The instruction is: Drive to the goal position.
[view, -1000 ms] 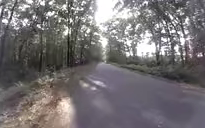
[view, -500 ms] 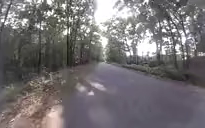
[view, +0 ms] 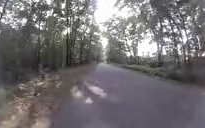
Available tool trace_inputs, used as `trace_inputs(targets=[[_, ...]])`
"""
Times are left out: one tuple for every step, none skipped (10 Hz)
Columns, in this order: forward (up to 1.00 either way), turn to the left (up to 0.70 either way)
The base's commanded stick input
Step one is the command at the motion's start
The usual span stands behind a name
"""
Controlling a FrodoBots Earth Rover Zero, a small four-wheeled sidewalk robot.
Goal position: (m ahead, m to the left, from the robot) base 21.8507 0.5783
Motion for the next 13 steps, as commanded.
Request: trace_inputs(targets=[[0.70,-0.01],[0.70,-0.01],[0.70,-0.01],[0.70,-0.01],[0.70,-0.01],[0.70,-0.01],[0.70,-0.01],[0.70,-0.01],[0.70,-0.01],[0.70,-0.01],[0.70,-0.01],[0.70,-0.01],[0.70,-0.01]])
